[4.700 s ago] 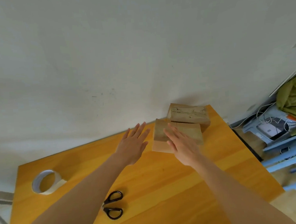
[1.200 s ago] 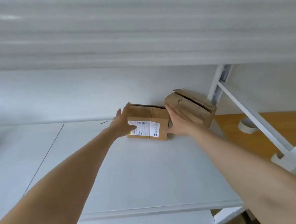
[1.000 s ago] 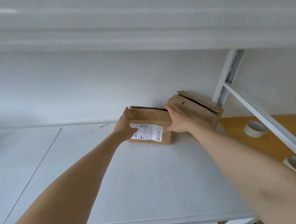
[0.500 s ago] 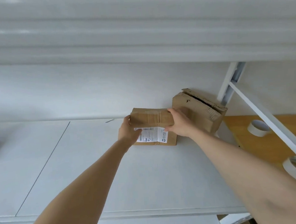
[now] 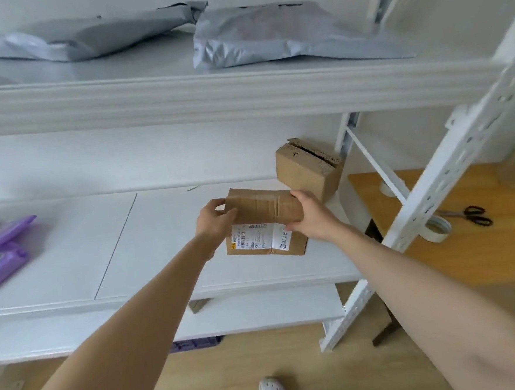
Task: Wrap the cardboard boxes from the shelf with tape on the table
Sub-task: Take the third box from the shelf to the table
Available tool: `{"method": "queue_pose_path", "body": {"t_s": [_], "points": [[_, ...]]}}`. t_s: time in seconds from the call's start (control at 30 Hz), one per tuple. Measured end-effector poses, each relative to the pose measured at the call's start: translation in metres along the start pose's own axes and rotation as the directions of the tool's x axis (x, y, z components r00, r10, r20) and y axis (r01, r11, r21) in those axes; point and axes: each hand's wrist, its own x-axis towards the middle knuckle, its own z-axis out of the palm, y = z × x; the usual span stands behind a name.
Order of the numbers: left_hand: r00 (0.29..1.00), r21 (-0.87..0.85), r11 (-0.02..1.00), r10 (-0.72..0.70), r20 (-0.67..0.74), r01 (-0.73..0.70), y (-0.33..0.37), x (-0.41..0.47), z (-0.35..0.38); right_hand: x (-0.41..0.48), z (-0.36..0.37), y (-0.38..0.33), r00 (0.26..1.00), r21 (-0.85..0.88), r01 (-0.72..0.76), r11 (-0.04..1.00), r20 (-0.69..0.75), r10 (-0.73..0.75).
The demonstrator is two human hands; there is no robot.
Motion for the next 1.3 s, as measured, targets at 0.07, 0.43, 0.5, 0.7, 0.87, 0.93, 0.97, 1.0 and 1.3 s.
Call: {"method": "queue_pose_path", "body": {"t_s": [0.07,0.43,0.5,0.7,0.87,0.93,0.97,1.0,1.3], "points": [[0.999,0.007,1.0,-0.002,0.035,0.002,0.004,-0.032,0.002,-0.037,-0.007,-0.003,1.0,0.003,-0.011,1.0,-0.002,0.011],[0.956,0.128,0.991,-0.067,0.287,0.031,-0.014,-0.172,0.062,-0.223,-0.036,0.041,0.986,-0.005,-0.153,0.988,-0.069,0.152],[0.944,0.175,0.985,-0.057,0.324,0.0,-0.016,-0.188,0.082,-0.249,-0.042,0.058,0.978,0.002,-0.194,0.981,-0.082,0.193],[0.904,0.304,0.946,-0.028,0.426,-0.115,-0.018,-0.219,0.159,-0.309,-0.068,0.121,0.951,0.1,-0.294,0.951,-0.071,0.301],[0.882,0.327,0.938,-0.055,0.467,-0.115,-0.007,-0.236,0.246,-0.337,-0.107,0.193,0.927,0.123,-0.362,0.924,-0.058,0.371],[0.883,0.331,0.939,-0.071,0.464,-0.098,-0.003,-0.239,0.274,-0.341,-0.122,0.217,0.926,0.118,-0.367,0.923,-0.051,0.375],[0.884,0.325,0.942,-0.077,0.461,-0.088,0.0,-0.24,0.292,-0.342,-0.133,0.232,0.928,0.118,-0.364,0.924,-0.046,0.371],[0.886,0.317,0.946,-0.083,0.456,-0.075,0.002,-0.24,0.308,-0.343,-0.143,0.246,0.933,0.11,-0.351,0.93,-0.044,0.358],[0.902,0.274,0.961,-0.099,0.419,-0.022,0.046,-0.22,0.445,-0.317,-0.237,0.356,0.949,0.085,-0.303,0.949,-0.059,0.309]]}}
